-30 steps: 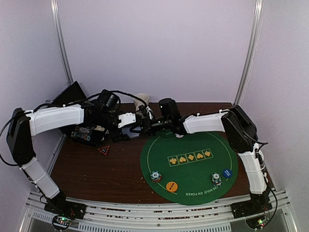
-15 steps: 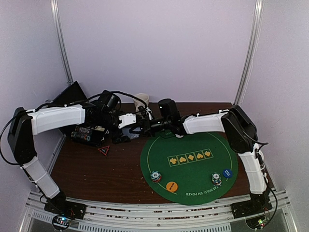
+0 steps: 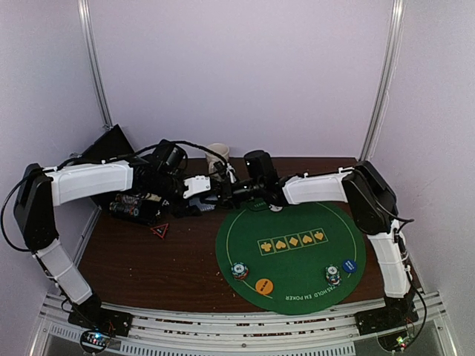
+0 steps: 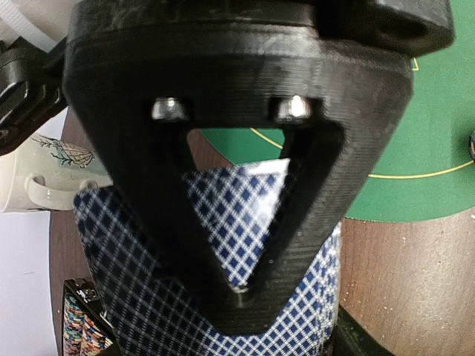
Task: Distribute texas hold em gaming equipment
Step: Pass from the right arm to the left
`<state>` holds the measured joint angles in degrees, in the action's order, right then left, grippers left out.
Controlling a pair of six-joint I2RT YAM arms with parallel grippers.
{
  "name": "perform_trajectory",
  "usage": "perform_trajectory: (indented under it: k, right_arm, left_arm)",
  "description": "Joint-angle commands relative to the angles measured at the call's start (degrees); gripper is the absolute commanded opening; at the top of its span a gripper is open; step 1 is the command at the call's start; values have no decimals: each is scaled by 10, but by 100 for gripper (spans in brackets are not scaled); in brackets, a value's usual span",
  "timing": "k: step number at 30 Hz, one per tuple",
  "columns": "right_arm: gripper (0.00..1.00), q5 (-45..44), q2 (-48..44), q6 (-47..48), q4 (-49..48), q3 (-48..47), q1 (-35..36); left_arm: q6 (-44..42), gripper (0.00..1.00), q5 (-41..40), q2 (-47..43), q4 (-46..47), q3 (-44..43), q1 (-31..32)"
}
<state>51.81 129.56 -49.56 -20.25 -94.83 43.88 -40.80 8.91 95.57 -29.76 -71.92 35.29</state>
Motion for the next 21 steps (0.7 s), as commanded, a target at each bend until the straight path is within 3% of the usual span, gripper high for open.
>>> perform_trajectory:
  k: [1,4,9,15,21]
  right_arm:
    - [2,15,-35,8,-2,4,2]
    - [10,-3,-41,37,31,4,-1]
    - [31,-38,-58,99,97,1,-9]
    - [38,-75,-70,153,159,-5,-12]
    - [38,-114,-80,208,228,-18,-13]
  left_arm:
    - [0,62,-5,10,6,-19,-2]
    - [3,61,9,4,6,-20,-3]
    - [6,59,22,-7,6,-9,-3]
    - [11,58,21,-13,5,-2,-2]
    - [13,58,15,-17,4,-4,-3]
